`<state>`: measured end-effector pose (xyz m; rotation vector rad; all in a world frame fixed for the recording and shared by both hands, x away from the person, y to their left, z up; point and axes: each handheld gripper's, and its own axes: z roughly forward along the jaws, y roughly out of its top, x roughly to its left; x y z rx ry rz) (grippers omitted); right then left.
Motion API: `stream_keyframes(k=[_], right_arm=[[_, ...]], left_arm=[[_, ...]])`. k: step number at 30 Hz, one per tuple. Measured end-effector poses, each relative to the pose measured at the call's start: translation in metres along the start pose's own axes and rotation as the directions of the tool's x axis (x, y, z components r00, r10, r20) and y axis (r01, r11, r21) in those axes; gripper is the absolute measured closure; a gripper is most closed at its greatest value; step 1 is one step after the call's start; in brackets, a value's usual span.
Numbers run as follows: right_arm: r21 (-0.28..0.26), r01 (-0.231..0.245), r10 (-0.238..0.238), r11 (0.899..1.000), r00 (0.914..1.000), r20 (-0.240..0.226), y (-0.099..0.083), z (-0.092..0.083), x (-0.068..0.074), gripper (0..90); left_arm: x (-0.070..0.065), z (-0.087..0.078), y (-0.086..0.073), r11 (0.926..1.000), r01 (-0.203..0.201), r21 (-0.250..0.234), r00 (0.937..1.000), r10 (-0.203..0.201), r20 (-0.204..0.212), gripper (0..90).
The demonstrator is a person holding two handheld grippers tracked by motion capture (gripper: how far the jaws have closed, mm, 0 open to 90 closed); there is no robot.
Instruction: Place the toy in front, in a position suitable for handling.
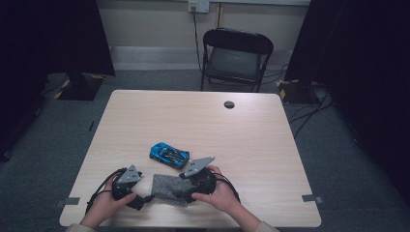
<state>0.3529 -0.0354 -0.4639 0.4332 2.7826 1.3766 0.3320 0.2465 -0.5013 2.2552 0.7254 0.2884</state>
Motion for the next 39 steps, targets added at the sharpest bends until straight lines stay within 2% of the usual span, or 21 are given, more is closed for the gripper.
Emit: stream_keyframes(k=[7,13,15,16,19,20,23,31,33,34,39], right_arm=[[0.035,0.014,-0.014,0.999,0.9998,-0.016,-0.009,0.016,0.001,34.5],[0.032,0.043,-0.044,0.999,0.9988,0.020,-0.015,0.022,0.004,41.4],[0.035,0.055,-0.057,0.998,0.9978,0.035,-0.017,0.023,0.004,45.8],[0.036,0.071,-0.073,0.997,0.9958,0.055,-0.018,0.022,0.005,53.1],[0.028,0.098,-0.100,0.995,0.9925,0.071,-0.019,0.020,0.006,67.2],[0.028,0.098,-0.100,0.995,0.9925,0.071,-0.019,0.020,0.006,67.2],[0.006,0.105,-0.105,0.994,0.9916,0.076,-0.020,0.013,0.005,73.0],[0.007,0.106,-0.107,0.994,0.9907,0.084,-0.022,-0.004,0.001,75.3],[0.005,0.100,-0.100,0.995,0.9909,0.091,-0.025,-0.011,-0.002,75.4],[0.007,0.089,-0.089,0.996,0.9908,0.102,-0.031,-0.020,-0.006,75.4],[0.009,0.069,-0.070,0.998,0.9901,0.122,-0.041,-0.036,-0.012,75.4]], left_arm=[[0.000,0.000,0.000,1.0000,0.001,0.000,1.0000,-0.001,-0.001,0.0],[0.000,0.000,0.000,1.0000,0.000,0.000,1.0000,0.000,-0.002,0.0],[0.000,0.000,0.000,1.0000,0.001,-0.001,1.0000,-0.001,-0.003,0.0],[0.000,0.000,0.000,1.0000,0.001,-0.001,1.0000,-0.001,-0.003,0.0],[0.000,0.000,0.000,1.0000,0.000,0.000,1.0000,0.000,-0.003,0.0],[0.000,0.000,0.000,1.0000,0.000,0.000,1.0000,0.000,-0.003,0.0],[0.000,0.000,0.000,1.0000,0.000,0.000,1.0000,0.000,-0.003,0.0],[-0.001,0.000,0.000,1.0000,0.005,0.000,1.0000,-0.005,-0.007,0.0],[-0.001,0.000,0.000,1.0000,0.006,0.000,1.0000,-0.006,-0.007,0.0],[-0.001,0.000,0.000,1.0000,0.004,0.000,1.0000,-0.004,-0.007,0.0],[0.000,0.000,0.000,1.0000,0.005,-0.001,1.0000,-0.005,-0.002,0.0]])
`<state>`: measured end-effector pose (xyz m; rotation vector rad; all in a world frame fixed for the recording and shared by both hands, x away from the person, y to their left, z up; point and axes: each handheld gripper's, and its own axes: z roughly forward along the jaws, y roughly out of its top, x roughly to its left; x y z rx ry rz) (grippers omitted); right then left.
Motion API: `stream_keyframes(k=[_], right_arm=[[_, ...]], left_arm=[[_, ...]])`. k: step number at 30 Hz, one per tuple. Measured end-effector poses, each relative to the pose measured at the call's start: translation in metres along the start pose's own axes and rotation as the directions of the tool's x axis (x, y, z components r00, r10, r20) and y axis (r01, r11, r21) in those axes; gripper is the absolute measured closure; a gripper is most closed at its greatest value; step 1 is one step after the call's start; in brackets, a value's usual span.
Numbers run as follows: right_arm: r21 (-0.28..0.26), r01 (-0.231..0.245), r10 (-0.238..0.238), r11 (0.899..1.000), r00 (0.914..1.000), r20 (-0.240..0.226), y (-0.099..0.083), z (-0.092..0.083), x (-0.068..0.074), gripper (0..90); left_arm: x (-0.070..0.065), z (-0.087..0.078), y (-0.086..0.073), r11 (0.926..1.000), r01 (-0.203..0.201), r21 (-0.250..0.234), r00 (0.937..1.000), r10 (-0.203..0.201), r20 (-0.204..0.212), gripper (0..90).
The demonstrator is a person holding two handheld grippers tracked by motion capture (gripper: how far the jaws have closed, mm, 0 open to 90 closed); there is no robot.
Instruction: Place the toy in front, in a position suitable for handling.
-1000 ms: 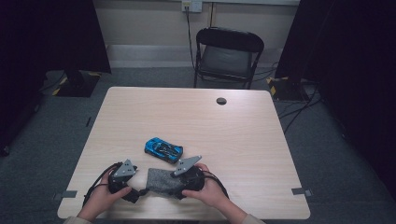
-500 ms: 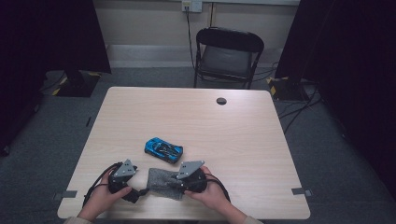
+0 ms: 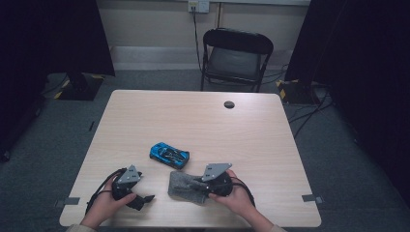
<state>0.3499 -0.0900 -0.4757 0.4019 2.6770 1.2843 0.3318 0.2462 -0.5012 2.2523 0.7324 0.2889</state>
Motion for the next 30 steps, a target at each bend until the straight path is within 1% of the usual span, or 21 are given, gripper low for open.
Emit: stream_keyframes(k=[1,2,3,4,5,6,7,8,11,12,14,15,17,21,22,26,27,30], right_arm=[[0.003,-0.004,0.004,1.000,1.0000,0.005,-0.003,-0.003,-0.002,75.4],[0.002,-0.019,0.019,1.000,0.9997,0.014,-0.008,-0.010,-0.005,75.4],[0.002,-0.019,0.019,1.000,0.9997,0.014,-0.008,-0.010,-0.005,75.4],[0.002,-0.024,0.024,1.000,0.9995,0.021,-0.011,-0.012,-0.007,75.4],[-0.002,-0.037,0.037,0.999,0.9989,0.029,-0.015,-0.017,-0.011,75.4],[0.001,-0.039,0.039,0.999,0.9986,0.035,-0.016,-0.019,-0.012,75.4],[0.001,-0.039,0.039,0.999,0.9986,0.035,-0.016,-0.019,-0.012,75.4],[0.005,-0.041,0.041,0.999,0.9985,0.037,-0.017,-0.020,-0.013,75.4],[0.007,-0.048,0.048,0.999,0.9976,0.050,-0.022,-0.026,-0.016,75.4],[0.006,-0.050,0.050,0.999,0.9974,0.051,-0.023,-0.027,-0.017,75.3],[0.005,-0.051,0.050,0.999,0.9973,0.053,-0.024,-0.028,-0.018,75.3],[0.004,-0.055,0.055,0.998,0.9970,0.053,-0.025,-0.029,-0.018,75.3],[0.001,-0.061,0.061,0.998,0.9967,0.054,-0.027,-0.030,-0.019,75.3],[0.001,-0.065,0.065,0.998,0.9965,0.052,-0.028,-0.030,-0.020,75.2],[0.004,-0.064,0.063,0.998,0.9967,0.051,-0.028,-0.029,-0.020,75.2],[0.004,-0.066,0.066,0.998,0.9967,0.046,-0.029,-0.030,-0.021,75.1],[0.003,-0.068,0.068,0.998,0.9966,0.046,-0.030,-0.030,-0.021,75.1],[0.006,-0.071,0.070,0.997,0.9963,0.048,-0.030,-0.032,-0.022,74.9]], left_arm=[[0.000,0.000,0.001,1.0000,0.001,0.000,1.0000,-0.001,0.000,0.2],[0.001,0.000,0.002,1.0000,-0.006,0.006,1.0000,0.006,0.002,5.1],[0.001,0.000,0.004,1.0000,-0.009,0.001,0.9999,0.009,0.004,5.1],[0.001,0.000,0.006,0.9999,-0.007,-0.009,1.0000,0.007,0.004,11.7],[0.002,0.000,0.008,0.9999,-0.007,-0.010,1.0000,0.007,-0.001,20.4],[0.002,0.000,0.010,0.9999,-0.004,-0.012,1.0000,0.004,-0.006,15.9],[0.002,0.001,0.012,0.9999,-0.004,-0.014,1.0000,0.004,-0.004,15.9],[0.003,0.002,0.014,0.9998,-0.013,-0.014,0.9999,0.013,-0.006,15.2],[0.005,0.005,0.023,0.9997,-0.023,-0.012,0.9997,0.023,0.012,16.4],[0.005,0.005,0.023,0.9997,-0.023,-0.012,0.9997,0.023,0.012,16.3],[0.008,0.007,0.028,0.9996,-0.024,-0.015,0.9996,0.024,0.012,16.0],[0.010,0.008,0.031,0.9993,-0.033,-0.020,0.9994,0.033,0.006,16.1],[0.013,0.010,0.035,0.9991,-0.036,-0.023,0.9993,0.036,-0.003,16.3],[0.019,0.014,0.043,0.9985,-0.028,-0.047,0.9995,0.027,-0.016,16.3],[0.020,0.015,0.045,0.9985,-0.024,-0.049,0.9997,0.024,-0.011,16.3],[0.024,0.018,0.050,0.9988,-0.026,-0.042,0.9996,0.025,-0.015,16.3],[0.026,0.019,0.051,0.9989,-0.018,-0.044,0.9997,0.018,-0.016,16.3],[0.033,0.020,0.054,0.9974,0.008,-0.071,0.9998,-0.010,-0.018,16.3]])
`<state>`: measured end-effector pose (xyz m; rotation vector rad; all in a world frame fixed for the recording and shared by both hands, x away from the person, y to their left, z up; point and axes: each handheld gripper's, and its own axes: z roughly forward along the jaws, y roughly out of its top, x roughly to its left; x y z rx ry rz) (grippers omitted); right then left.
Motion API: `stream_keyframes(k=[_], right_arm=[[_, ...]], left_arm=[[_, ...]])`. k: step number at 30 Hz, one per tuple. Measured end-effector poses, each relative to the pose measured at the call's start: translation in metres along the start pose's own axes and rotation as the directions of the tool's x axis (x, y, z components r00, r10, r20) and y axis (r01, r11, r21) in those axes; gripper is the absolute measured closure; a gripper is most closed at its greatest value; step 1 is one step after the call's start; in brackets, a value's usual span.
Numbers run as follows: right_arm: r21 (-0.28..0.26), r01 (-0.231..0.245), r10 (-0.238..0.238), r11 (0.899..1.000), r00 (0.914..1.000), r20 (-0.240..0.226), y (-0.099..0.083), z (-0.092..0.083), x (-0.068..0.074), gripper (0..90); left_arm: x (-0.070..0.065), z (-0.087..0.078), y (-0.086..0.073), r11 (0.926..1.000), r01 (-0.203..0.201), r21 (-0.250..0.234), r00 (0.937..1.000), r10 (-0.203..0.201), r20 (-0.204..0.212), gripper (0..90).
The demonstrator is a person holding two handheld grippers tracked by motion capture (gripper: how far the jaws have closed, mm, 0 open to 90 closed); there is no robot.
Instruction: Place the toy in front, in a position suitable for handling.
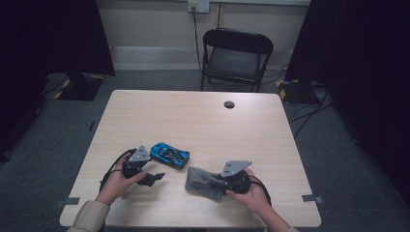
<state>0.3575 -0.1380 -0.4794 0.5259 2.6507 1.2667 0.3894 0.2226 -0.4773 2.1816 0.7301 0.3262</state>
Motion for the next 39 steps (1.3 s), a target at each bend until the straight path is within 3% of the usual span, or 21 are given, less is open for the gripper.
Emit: stream_keyframes(k=[9,18,32,39], right_arm=[[-0.005,-0.016,0.016,1.000,0.9999,-0.005,-0.004,-0.001,-0.004,74.5],[-0.006,-0.018,0.018,1.000,0.9998,-0.011,-0.006,-0.001,-0.006,74.1],[0.010,-0.017,0.017,1.000,0.9996,0.021,-0.010,-0.007,-0.009,73.9],[0.009,-0.027,0.027,1.000,0.9992,0.032,-0.013,-0.010,-0.012,73.8]], left_arm=[[0.015,0.011,0.014,0.9999,-0.009,0.014,0.9999,0.009,-0.011,16.3],[0.026,0.020,0.011,0.9994,0.027,0.021,0.9996,-0.026,-0.010,16.0],[0.013,0.026,0.012,0.9998,-0.015,0.017,0.9997,0.015,-0.017,15.3],[0.002,0.030,0.017,0.9993,-0.033,0.019,0.9994,0.033,0.004,15.2]])
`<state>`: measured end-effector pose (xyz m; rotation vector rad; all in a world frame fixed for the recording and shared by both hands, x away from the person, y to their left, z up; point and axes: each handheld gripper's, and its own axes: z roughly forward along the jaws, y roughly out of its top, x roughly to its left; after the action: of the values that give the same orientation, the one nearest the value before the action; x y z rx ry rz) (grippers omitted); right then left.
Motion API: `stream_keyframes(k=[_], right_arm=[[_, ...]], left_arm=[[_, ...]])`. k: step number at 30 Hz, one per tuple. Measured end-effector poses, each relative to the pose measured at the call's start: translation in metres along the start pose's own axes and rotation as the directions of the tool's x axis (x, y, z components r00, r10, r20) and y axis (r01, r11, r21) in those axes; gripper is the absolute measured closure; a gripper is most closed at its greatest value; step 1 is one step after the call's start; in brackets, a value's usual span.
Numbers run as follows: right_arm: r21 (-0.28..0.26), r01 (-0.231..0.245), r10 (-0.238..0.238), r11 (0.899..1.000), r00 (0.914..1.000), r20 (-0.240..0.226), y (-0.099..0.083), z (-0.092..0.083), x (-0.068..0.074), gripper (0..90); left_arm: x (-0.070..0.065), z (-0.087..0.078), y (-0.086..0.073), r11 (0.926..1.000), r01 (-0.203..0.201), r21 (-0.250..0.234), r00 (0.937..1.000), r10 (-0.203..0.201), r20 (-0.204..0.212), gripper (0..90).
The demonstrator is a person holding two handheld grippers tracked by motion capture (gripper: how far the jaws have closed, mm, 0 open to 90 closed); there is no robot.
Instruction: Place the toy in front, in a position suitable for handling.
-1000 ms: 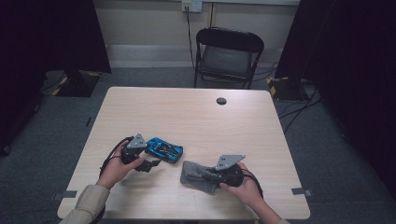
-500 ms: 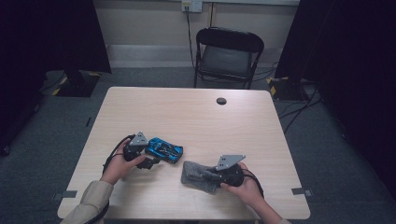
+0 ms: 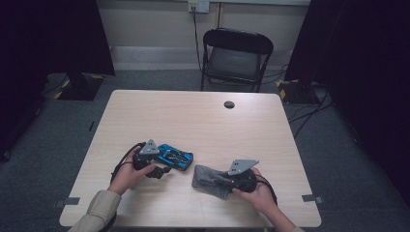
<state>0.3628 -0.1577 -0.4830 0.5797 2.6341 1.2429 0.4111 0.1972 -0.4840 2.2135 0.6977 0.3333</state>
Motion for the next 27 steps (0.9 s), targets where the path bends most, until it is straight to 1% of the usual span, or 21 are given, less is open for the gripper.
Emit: stream_keyframes(k=[3,7,9,12,13,16,19,21,23,27], right_arm=[[0.001,0.001,-0.001,1.000,1.0000,0.001,0.000,0.000,0.000,73.8],[0.001,0.001,-0.001,1.000,1.0000,0.004,0.000,0.001,0.000,73.7],[0.003,0.000,-0.001,1.000,1.0000,0.007,0.001,0.001,0.000,73.7],[0.006,0.002,-0.002,1.000,0.9999,0.012,0.001,0.001,-0.001,73.7],[0.006,0.002,-0.002,1.000,0.9999,0.012,0.001,0.001,-0.001,73.7],[0.011,0.000,0.000,1.000,0.9999,0.017,0.001,0.000,-0.003,73.8],[0.015,-0.004,0.003,1.000,0.9998,0.021,0.001,-0.002,-0.004,73.9],[0.021,-0.005,0.005,1.000,0.9996,0.027,0.000,-0.003,-0.005,73.9],[0.028,0.002,-0.003,1.000,0.9994,0.034,-0.001,-0.005,-0.006,73.9],[0.043,0.004,-0.006,0.999,0.9991,0.043,-0.003,-0.010,-0.007,73.9]], left_arm=[[-0.003,0.001,0.000,1.0000,-0.004,-0.002,1.0000,0.004,-0.003,14.6],[-0.005,0.002,-0.001,0.9993,0.022,-0.030,0.9998,-0.022,0.002,14.5],[-0.006,0.002,-0.001,0.9992,0.023,-0.033,0.9997,-0.023,0.004,14.5],[-0.010,0.003,0.001,0.9988,0.026,-0.041,0.9994,-0.025,0.026,15.4],[-0.012,0.004,0.002,0.9989,0.025,-0.039,0.9991,-0.024,0.034,15.4],[-0.017,0.006,0.004,0.9997,0.001,-0.024,0.9998,0.000,0.020,15.1],[-0.018,0.006,0.004,0.9995,0.009,-0.029,0.9998,-0.008,0.018,15.1],[-0.019,0.006,0.004,0.9995,0.004,-0.030,0.9999,-0.004,0.017,15.3],[-0.019,0.006,0.004,0.9995,0.007,-0.032,0.9999,-0.007,0.015,15.3],[-0.022,0.007,0.005,0.9997,-0.010,-0.023,0.9999,0.010,0.010,15.2]])
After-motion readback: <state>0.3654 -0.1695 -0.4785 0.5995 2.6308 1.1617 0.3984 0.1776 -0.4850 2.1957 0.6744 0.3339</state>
